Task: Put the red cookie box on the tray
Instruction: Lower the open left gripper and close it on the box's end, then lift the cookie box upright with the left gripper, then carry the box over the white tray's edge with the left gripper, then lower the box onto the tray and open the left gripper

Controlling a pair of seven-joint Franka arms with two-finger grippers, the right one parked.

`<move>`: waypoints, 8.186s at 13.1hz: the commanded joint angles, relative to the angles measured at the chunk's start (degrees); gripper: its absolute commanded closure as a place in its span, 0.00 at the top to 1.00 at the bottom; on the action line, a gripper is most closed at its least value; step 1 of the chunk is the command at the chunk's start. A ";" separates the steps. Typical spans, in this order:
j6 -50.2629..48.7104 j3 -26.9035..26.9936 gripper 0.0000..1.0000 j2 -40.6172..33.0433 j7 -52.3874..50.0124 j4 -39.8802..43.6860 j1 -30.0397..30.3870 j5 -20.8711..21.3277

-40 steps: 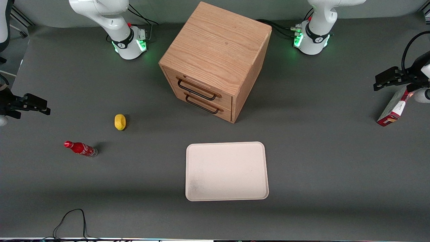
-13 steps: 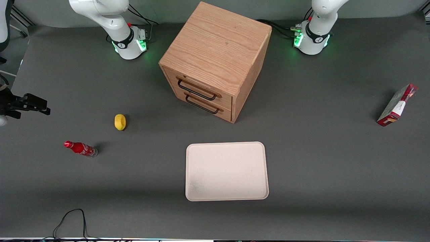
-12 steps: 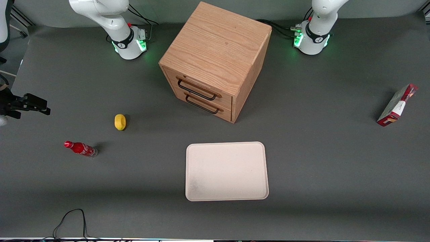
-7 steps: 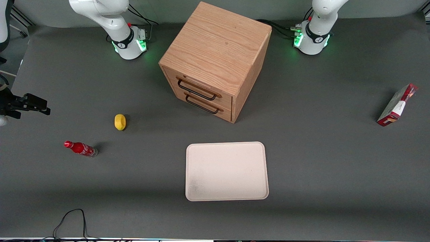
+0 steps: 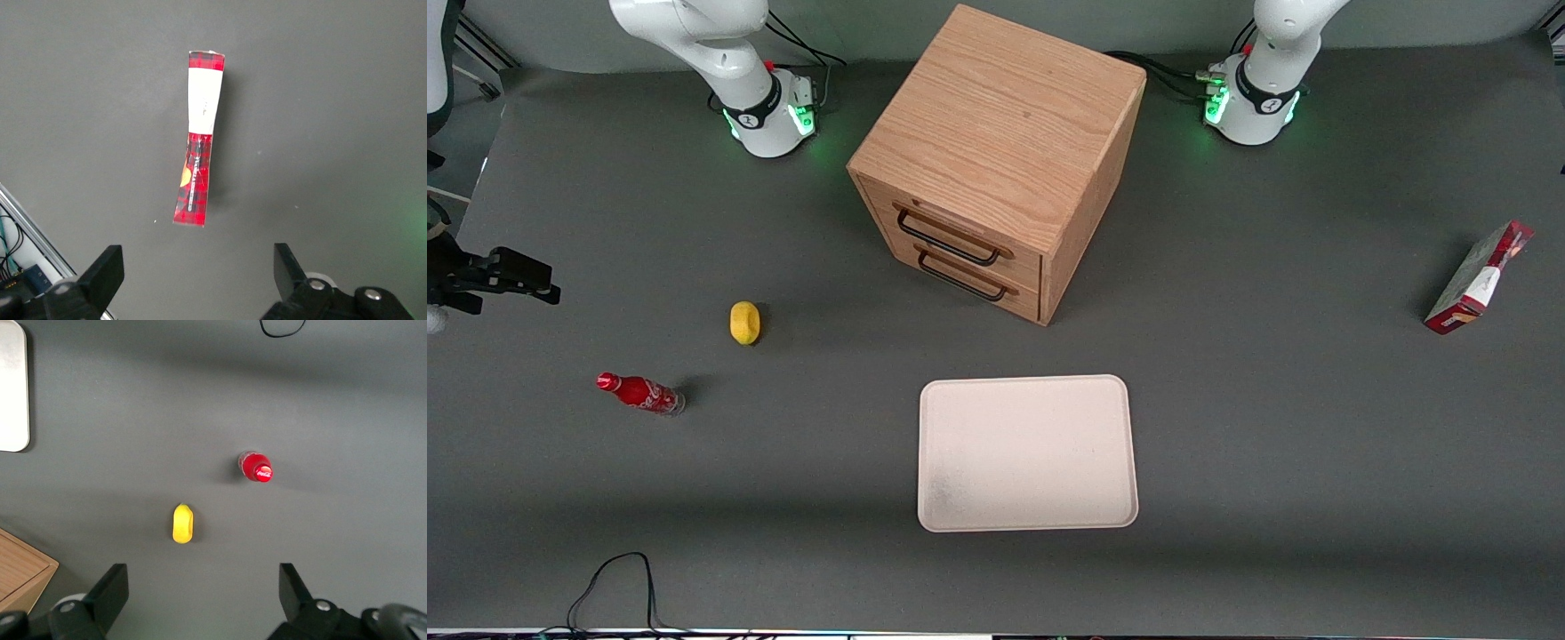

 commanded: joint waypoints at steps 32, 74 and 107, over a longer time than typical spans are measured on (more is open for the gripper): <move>19.20 -0.81 0.00 19.99 6.00 -1.26 -1.28 -0.41; -27.06 -1.86 0.00 46.43 -106.59 71.52 -69.31 -7.09; -13.67 -1.68 1.00 56.04 -101.14 65.19 -68.17 -2.43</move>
